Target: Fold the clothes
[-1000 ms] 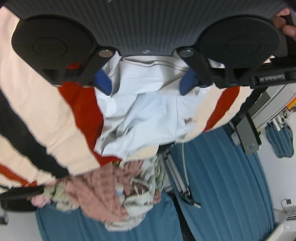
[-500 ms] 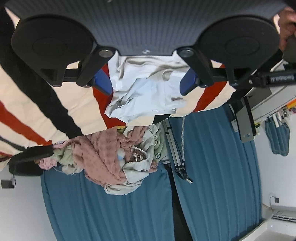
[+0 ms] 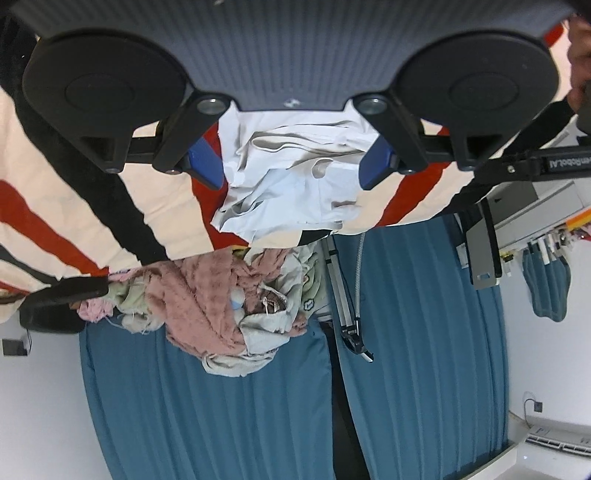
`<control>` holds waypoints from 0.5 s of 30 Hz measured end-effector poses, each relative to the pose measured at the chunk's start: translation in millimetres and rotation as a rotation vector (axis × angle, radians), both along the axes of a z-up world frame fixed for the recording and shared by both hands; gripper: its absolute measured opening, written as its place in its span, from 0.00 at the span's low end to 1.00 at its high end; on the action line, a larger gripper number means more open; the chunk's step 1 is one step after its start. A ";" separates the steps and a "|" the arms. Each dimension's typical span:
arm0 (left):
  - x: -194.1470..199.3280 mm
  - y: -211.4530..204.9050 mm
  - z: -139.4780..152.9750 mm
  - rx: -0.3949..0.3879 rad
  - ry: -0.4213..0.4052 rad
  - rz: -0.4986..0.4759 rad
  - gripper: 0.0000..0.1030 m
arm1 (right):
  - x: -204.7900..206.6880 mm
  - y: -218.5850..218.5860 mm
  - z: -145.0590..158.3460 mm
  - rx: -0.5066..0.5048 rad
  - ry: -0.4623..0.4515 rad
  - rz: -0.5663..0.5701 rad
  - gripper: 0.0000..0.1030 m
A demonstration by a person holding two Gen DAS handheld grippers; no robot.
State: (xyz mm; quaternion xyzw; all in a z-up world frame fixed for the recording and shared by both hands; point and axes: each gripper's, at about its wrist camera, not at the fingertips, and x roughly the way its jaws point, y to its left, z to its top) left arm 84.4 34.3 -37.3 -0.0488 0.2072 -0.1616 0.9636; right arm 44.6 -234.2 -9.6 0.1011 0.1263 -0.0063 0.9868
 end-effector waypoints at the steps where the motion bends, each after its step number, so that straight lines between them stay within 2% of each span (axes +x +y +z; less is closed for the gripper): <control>1: -2.0 2.4 -2.4 -0.010 0.005 -0.001 0.87 | -0.9 0.2 -0.3 -0.003 0.000 -0.004 0.79; 4: -3.6 9.1 -14.8 -0.030 0.043 0.003 0.87 | -1.8 -0.8 -0.9 -0.001 0.012 -0.010 0.79; 7: 0.1 8.5 -25.7 -0.005 0.076 0.018 0.87 | -6.0 -3.5 1.2 0.022 0.003 -0.009 0.79; 12: -7.9 0.0 -27.0 0.025 0.041 -0.003 0.88 | -6.3 -3.1 1.6 0.005 -0.003 -0.007 0.79; 14: -14.4 -5.8 -26.3 0.039 0.010 -0.014 0.90 | -5.4 -4.2 1.2 0.013 0.003 -0.005 0.68; 15: -16.2 -8.2 -27.0 0.043 0.006 -0.020 0.91 | -5.1 -4.7 1.5 0.013 0.008 -0.011 0.56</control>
